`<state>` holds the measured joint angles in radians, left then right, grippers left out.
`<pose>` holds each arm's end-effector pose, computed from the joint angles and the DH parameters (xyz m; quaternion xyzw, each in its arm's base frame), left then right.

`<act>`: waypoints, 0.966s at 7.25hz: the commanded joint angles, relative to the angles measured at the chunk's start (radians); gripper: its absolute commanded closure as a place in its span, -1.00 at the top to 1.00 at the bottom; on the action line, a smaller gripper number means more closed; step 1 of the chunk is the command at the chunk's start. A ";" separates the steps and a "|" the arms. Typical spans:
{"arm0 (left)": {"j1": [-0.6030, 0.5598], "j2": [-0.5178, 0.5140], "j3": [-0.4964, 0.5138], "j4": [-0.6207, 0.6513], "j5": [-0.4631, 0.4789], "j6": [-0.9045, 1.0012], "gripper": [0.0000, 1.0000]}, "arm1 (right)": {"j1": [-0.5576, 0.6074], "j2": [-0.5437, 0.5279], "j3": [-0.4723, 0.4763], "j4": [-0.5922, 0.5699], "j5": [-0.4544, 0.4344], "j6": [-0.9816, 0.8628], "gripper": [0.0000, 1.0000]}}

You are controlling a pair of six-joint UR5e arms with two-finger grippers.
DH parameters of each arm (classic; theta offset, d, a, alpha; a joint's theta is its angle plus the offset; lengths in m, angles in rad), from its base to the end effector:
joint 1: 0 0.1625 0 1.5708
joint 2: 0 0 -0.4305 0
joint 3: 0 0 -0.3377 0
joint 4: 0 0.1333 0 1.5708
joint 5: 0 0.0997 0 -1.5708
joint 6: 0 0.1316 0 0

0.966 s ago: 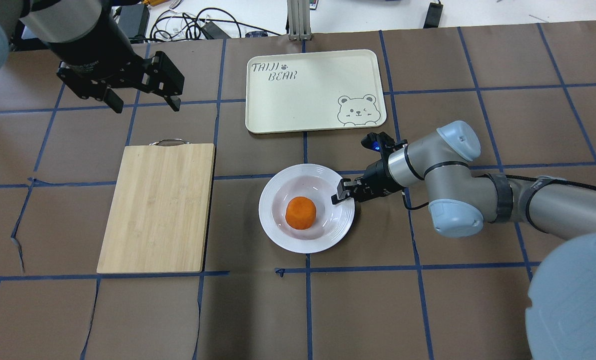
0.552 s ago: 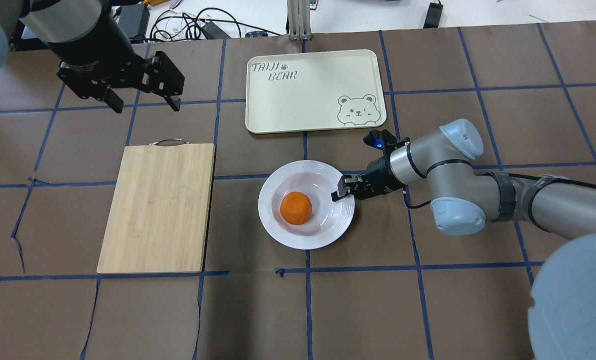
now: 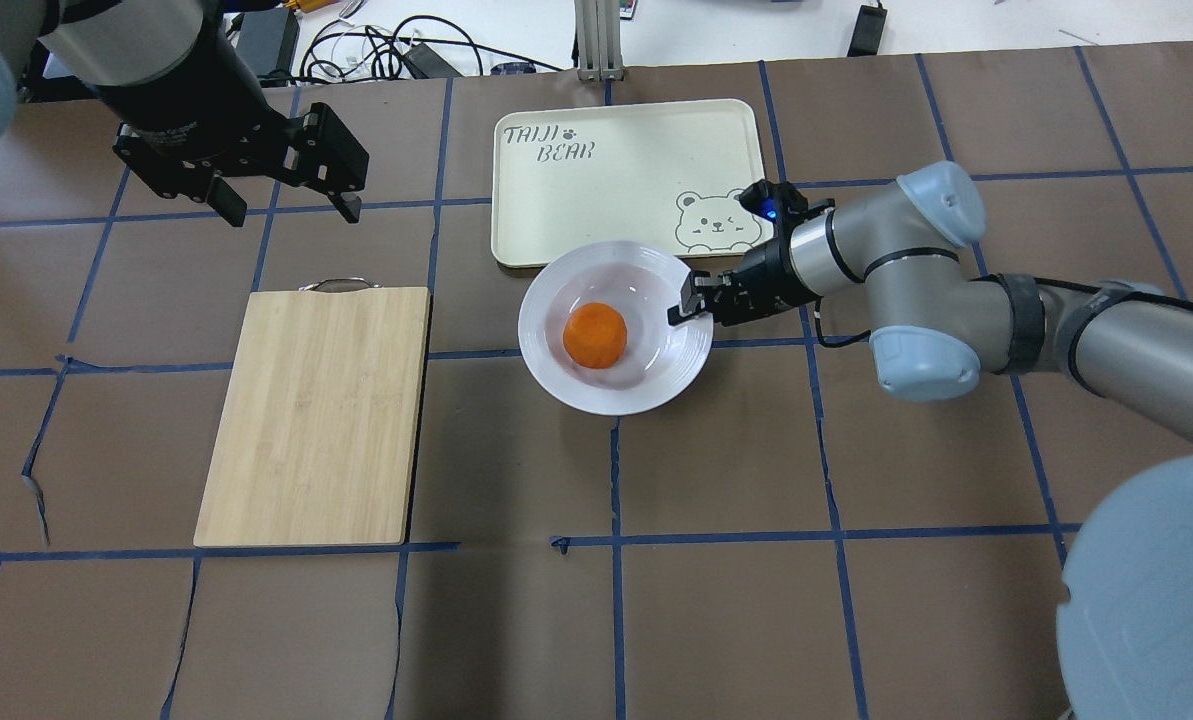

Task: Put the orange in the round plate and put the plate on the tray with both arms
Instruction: 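Slide the plate with the right gripper onto the bear-printed tray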

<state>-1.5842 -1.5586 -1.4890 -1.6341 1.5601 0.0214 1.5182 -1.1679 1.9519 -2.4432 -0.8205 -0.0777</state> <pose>-0.1405 -0.4328 0.4962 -0.0175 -0.9997 0.0154 0.0053 0.1956 -0.5267 0.2330 -0.0279 0.9293 -0.0649 0.3626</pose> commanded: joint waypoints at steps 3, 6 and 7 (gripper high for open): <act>0.000 0.002 -0.001 -0.001 0.002 0.002 1.00 | 0.002 0.303 -0.538 0.168 0.004 0.163 -1.00; 0.001 0.002 -0.001 -0.001 0.002 0.002 1.00 | 0.002 0.461 -0.695 0.165 0.006 0.161 -1.00; 0.001 0.002 -0.001 -0.001 0.002 0.002 1.00 | 0.002 0.467 -0.706 0.165 0.001 0.162 -1.00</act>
<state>-1.5833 -1.5570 -1.4895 -1.6352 1.5616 0.0230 1.5201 -0.7209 1.2732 -2.2780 -0.8157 0.0826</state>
